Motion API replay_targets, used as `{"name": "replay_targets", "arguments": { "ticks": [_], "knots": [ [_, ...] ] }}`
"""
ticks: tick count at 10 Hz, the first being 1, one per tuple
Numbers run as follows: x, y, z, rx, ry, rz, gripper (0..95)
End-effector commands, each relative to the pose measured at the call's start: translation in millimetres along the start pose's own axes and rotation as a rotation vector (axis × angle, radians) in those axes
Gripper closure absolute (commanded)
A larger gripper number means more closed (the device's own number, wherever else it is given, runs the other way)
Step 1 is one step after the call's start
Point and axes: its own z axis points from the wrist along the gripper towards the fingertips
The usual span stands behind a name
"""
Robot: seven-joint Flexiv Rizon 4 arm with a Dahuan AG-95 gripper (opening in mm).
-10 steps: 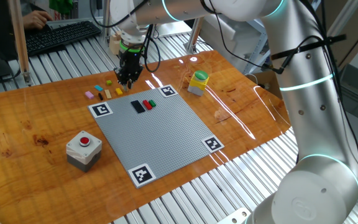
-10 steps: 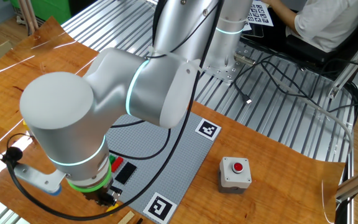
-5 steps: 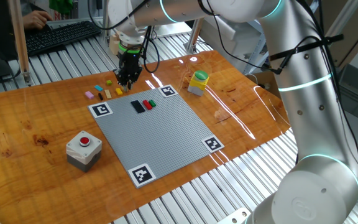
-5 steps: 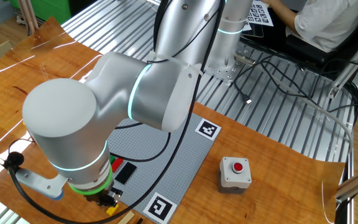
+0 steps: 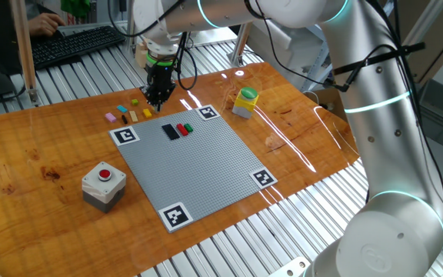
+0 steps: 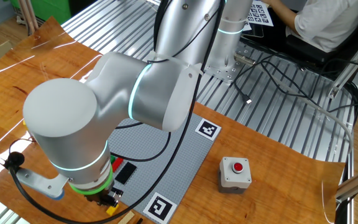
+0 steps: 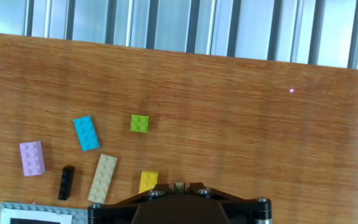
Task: Build with small Lego blocks
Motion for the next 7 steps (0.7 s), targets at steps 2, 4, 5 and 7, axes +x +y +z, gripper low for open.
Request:
{"name": "replay_targets", "arguments": {
  "ticks": [2,4,5,7],
  "knots": [
    [3.7,9.4,-11.6,0.0,0.023,0.042,95.0],
    [20.2,17.1,-19.7,0.0,0.027,0.071,95.0],
    [27.7,20.2,-20.4,0.0,0.027,0.081,95.0],
    [45.0,27.0,-20.4,0.002,0.027,0.098,95.0]
  ]
}}
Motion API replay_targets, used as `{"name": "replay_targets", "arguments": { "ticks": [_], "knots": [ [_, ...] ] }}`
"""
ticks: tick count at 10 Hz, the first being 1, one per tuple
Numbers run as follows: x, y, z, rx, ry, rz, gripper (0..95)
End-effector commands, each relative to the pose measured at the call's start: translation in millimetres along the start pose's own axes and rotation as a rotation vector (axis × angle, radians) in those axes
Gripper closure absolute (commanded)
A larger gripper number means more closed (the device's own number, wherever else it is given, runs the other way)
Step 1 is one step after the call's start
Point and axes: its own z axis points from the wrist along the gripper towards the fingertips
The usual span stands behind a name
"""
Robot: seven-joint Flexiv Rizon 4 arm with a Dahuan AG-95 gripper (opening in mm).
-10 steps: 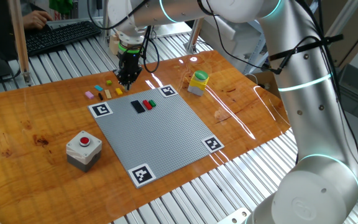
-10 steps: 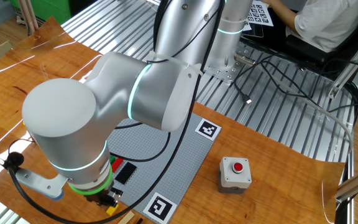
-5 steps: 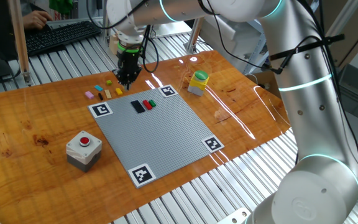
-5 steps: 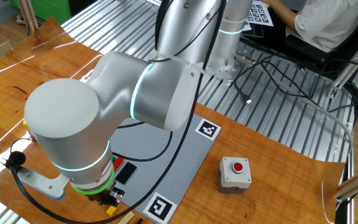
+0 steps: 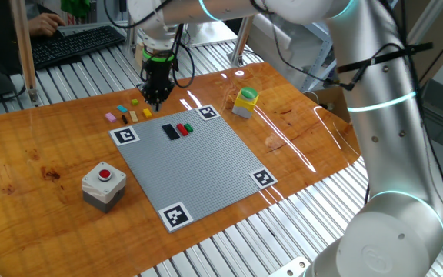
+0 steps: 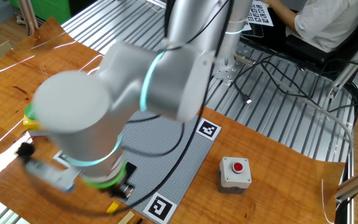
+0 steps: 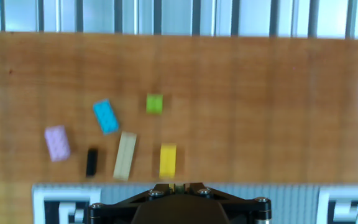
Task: Build with small Lego blocks
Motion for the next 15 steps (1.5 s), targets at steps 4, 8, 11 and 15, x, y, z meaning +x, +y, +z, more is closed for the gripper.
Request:
{"name": "replay_targets", "arguments": {
  "ticks": [4,8,11,15],
  "knots": [
    [32.6,3.7,10.2,-0.002,-0.001,0.017,95.0],
    [47.8,1.9,16.3,0.001,-0.009,0.023,95.0],
    [53.0,1.0,19.3,-0.002,-0.012,0.03,95.0],
    [53.2,1.1,22.8,-0.003,-0.015,0.035,95.0]
  ]
}}
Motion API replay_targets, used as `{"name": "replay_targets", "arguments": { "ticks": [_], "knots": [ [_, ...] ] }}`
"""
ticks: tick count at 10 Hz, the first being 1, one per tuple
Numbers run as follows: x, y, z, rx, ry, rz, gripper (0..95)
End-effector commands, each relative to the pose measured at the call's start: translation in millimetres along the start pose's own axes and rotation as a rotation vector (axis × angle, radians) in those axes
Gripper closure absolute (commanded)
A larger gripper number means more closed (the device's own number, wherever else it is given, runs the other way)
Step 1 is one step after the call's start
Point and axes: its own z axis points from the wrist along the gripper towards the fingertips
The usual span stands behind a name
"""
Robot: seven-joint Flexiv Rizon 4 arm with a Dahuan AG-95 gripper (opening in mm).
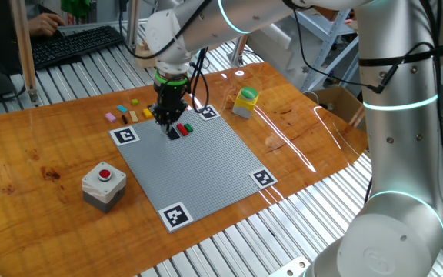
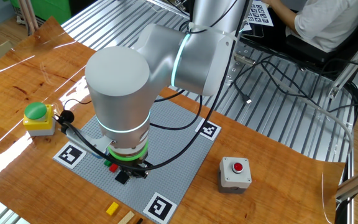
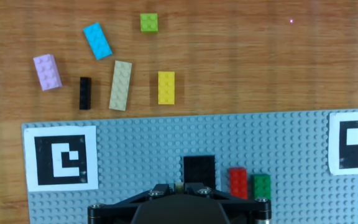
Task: Build with small Lego blocks
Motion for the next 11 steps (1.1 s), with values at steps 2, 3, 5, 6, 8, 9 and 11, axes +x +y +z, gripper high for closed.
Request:
{"name": "replay_targets", "arguments": {
  "ticks": [2,3,5,6,8,9,11],
  "knots": [
    [-0.1,0.1,1.9,-0.001,0.001,0.002,95.0],
    [-0.1,0.5,3.3,-0.002,-0.003,0.004,95.0],
    [0.1,0.8,4.4,-0.002,-0.004,0.006,95.0],
    [0.1,0.9,4.5,-0.003,-0.005,0.007,95.0],
    [0.3,1.5,5.2,-0.003,-0.007,0.01,95.0],
    [0.3,1.7,5.5,-0.003,-0.008,0.011,95.0],
    [0.3,1.8,5.9,-0.004,-0.009,0.011,95.0]
  ]
}}
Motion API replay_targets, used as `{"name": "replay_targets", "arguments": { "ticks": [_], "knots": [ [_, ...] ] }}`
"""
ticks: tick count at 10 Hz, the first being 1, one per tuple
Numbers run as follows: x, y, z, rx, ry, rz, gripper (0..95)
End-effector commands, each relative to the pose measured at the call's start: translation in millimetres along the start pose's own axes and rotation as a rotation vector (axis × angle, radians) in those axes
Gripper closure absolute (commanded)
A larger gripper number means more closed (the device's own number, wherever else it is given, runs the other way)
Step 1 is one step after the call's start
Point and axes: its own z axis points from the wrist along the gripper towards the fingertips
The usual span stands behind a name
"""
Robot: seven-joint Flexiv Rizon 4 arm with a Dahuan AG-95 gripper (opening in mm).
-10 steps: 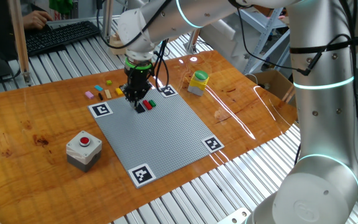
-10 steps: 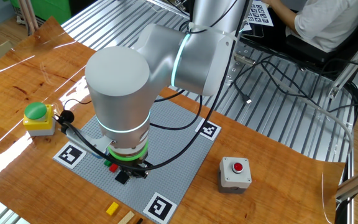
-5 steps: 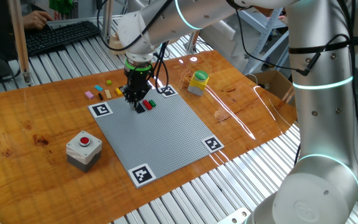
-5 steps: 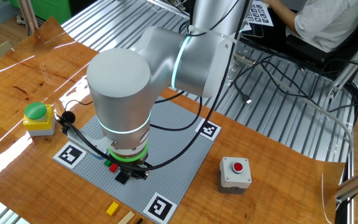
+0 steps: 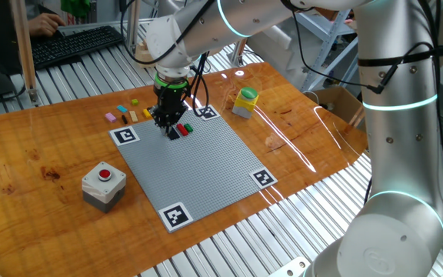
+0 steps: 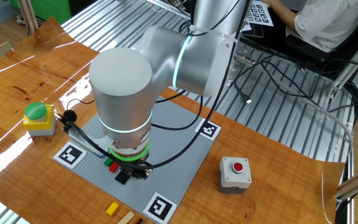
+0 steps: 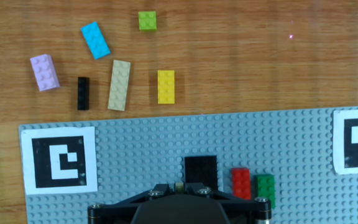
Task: Build with small Lego blocks
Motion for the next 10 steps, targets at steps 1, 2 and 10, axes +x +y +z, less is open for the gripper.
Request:
{"name": "replay_targets", "arguments": {
  "ticks": [1,2,10],
  "knots": [
    [-0.2,0.1,1.0,0.0,-0.004,0.004,95.0],
    [-0.2,0.1,0.9,0.001,-0.005,0.01,95.0],
    [0.2,0.8,0.3,0.019,-0.003,0.027,76.0]
  ]
}}
